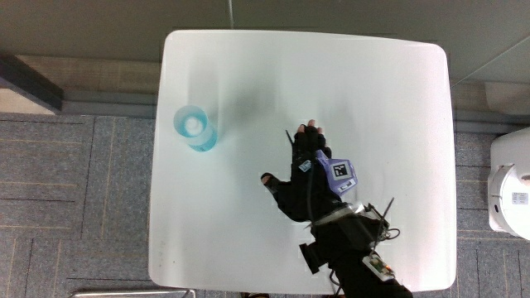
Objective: Pick cleaning spray
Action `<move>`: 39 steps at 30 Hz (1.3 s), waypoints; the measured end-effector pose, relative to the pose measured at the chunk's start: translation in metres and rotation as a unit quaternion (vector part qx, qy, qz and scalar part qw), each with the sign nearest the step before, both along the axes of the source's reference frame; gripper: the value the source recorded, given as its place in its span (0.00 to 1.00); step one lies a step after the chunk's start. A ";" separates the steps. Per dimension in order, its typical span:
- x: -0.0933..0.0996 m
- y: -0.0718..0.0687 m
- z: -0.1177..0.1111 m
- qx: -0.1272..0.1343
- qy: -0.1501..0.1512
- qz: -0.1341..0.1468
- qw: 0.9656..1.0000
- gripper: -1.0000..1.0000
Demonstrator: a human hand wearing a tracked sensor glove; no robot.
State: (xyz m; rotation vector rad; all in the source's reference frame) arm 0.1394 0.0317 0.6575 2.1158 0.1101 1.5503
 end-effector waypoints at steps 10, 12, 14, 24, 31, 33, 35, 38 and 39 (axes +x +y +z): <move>-0.031 -0.016 -0.012 -0.013 -0.018 -0.020 1.000 0.50; -0.035 -0.018 -0.015 -0.014 -0.022 -0.020 0.999 0.50; -0.038 -0.019 -0.009 -0.008 -0.028 -0.021 0.999 0.50; -0.070 -0.030 -0.009 -0.023 -0.124 -0.014 0.992 0.50; -0.080 -0.038 -0.001 -0.001 -0.230 -0.013 0.973 0.50; -0.081 -0.039 0.002 -0.001 -0.242 -0.009 0.970 0.50; -0.083 -0.039 0.002 0.000 -0.246 -0.009 0.969 0.50; -0.085 -0.039 0.002 0.002 -0.245 -0.011 0.969 0.50; -0.086 -0.039 -0.001 -0.001 -0.247 -0.012 0.969 0.50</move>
